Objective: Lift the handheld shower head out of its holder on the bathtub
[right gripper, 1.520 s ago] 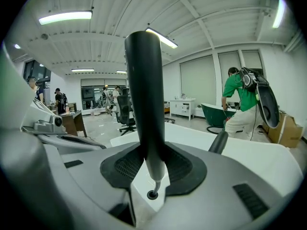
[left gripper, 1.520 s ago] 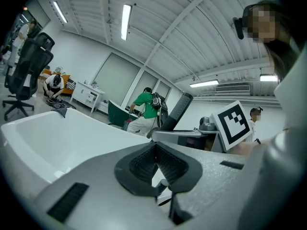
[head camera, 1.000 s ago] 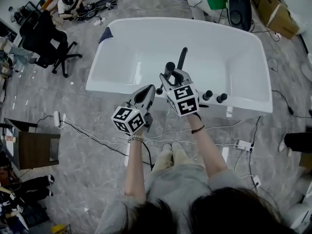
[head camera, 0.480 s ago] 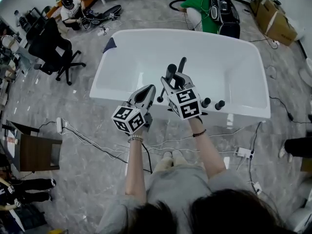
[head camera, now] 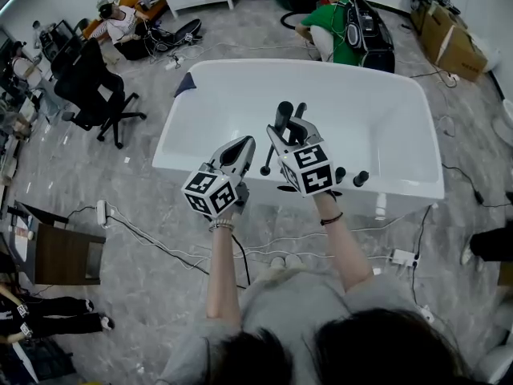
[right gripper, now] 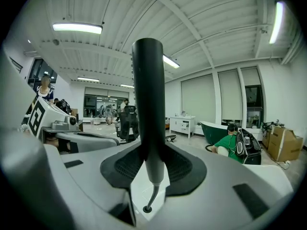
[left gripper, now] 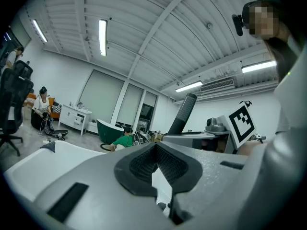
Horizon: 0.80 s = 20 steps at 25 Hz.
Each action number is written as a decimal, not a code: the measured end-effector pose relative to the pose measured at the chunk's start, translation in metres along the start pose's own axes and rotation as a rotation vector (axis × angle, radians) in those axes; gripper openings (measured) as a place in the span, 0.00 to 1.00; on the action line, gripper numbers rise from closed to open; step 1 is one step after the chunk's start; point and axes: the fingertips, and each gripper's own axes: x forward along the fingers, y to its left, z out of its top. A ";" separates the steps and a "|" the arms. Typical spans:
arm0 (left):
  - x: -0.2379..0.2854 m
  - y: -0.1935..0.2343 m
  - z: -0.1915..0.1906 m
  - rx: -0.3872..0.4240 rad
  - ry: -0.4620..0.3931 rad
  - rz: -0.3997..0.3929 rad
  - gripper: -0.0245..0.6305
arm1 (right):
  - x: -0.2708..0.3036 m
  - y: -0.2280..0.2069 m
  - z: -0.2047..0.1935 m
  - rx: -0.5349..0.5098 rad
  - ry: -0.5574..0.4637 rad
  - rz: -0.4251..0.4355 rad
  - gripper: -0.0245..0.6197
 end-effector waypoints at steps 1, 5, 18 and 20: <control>0.000 -0.001 0.003 0.006 -0.004 -0.002 0.04 | -0.001 0.000 0.003 -0.005 -0.005 0.001 0.24; -0.001 -0.009 0.014 0.022 -0.016 -0.008 0.04 | -0.011 0.000 0.014 -0.017 -0.022 0.005 0.24; -0.002 -0.023 0.040 0.069 -0.054 -0.027 0.04 | -0.025 0.004 0.042 -0.047 -0.070 0.008 0.24; -0.002 -0.024 0.042 0.073 -0.058 -0.029 0.04 | -0.026 0.004 0.044 -0.050 -0.075 0.008 0.24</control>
